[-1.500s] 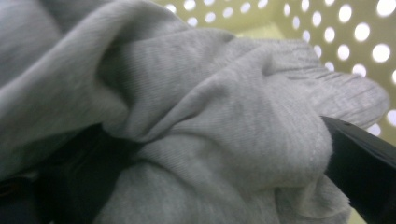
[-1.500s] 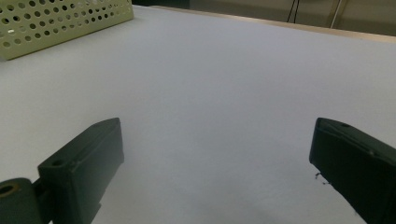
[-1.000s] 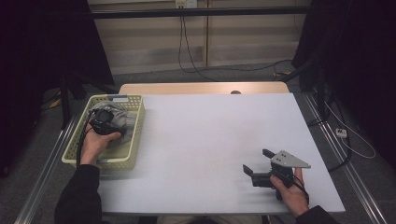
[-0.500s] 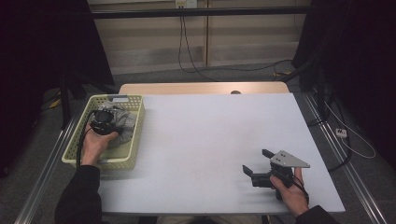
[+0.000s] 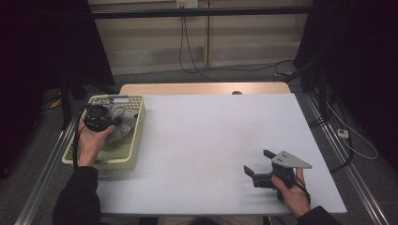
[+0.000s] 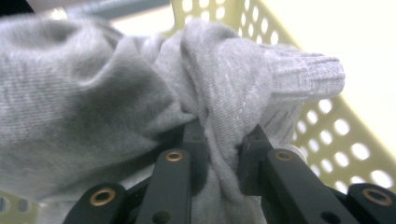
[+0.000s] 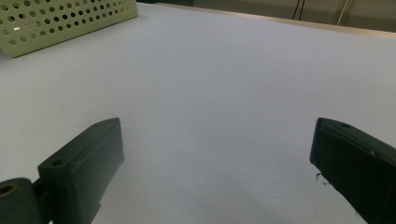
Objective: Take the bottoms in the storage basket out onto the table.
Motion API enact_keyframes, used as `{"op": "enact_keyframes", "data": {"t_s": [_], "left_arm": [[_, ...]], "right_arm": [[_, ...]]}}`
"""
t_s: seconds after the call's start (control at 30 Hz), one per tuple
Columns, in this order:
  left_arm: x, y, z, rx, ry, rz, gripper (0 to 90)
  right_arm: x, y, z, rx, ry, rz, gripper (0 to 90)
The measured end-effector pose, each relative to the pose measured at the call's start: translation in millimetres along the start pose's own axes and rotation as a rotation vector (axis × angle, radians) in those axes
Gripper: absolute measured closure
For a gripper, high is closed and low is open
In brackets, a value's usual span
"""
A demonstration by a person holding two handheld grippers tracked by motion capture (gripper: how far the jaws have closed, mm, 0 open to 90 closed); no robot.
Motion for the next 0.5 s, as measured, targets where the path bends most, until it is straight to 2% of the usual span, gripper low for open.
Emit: {"op": "enact_keyframes", "data": {"t_s": [0.07,0.2,0.43,0.5], "left_arm": [[-4.5,-4.2,-0.5,0.005,0.007,-0.036,77.7],[-10.9,-8.6,0.2,0.006,0.003,-0.078,77.7],[-19.1,-12.3,1.4,0.008,0.004,-0.106,77.7],[-21.2,-15.0,0.6,0.010,0.007,-0.130,77.7]], "right_arm": [[0.0,0.0,-0.3,0.002,0.002,0.000,2.6],[0.3,0.0,-0.3,0.002,0.002,0.001,2.6],[0.2,0.0,-0.5,0.002,0.003,0.000,2.7],[0.3,-0.2,-0.3,0.006,0.003,-0.001,2.7]]}}
Point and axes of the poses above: each handheld gripper's, and its own axes: x roughly forward along the jaws, y roughly out of its underside, z roughly to its left, the point moved 8 cm from there along x, roughly forward along the jaws, and after that the axes turned 8 degrees about y, right-handed, at the moved point
